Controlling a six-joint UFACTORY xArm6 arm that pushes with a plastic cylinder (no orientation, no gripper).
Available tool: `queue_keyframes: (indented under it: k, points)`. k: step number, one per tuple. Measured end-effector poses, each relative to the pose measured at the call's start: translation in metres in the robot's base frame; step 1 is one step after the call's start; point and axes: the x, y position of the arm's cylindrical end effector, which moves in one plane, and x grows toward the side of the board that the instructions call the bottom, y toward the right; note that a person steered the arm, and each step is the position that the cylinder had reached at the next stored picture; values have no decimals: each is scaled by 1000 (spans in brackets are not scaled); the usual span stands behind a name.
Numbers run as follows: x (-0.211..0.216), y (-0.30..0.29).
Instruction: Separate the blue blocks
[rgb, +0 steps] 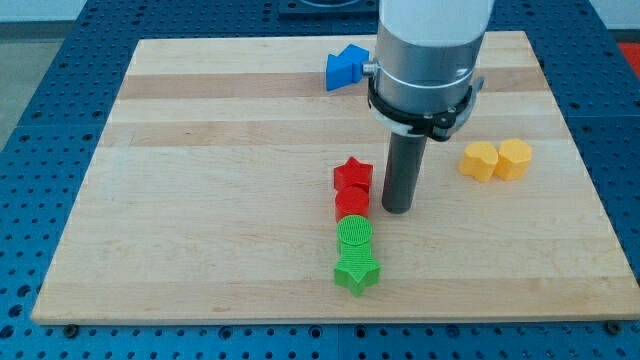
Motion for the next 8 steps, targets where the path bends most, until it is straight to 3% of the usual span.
queue_keyframes:
  k: [2,5,8]
  points:
    - [-79,9]
    - [-95,-45]
    - [-193,-115]
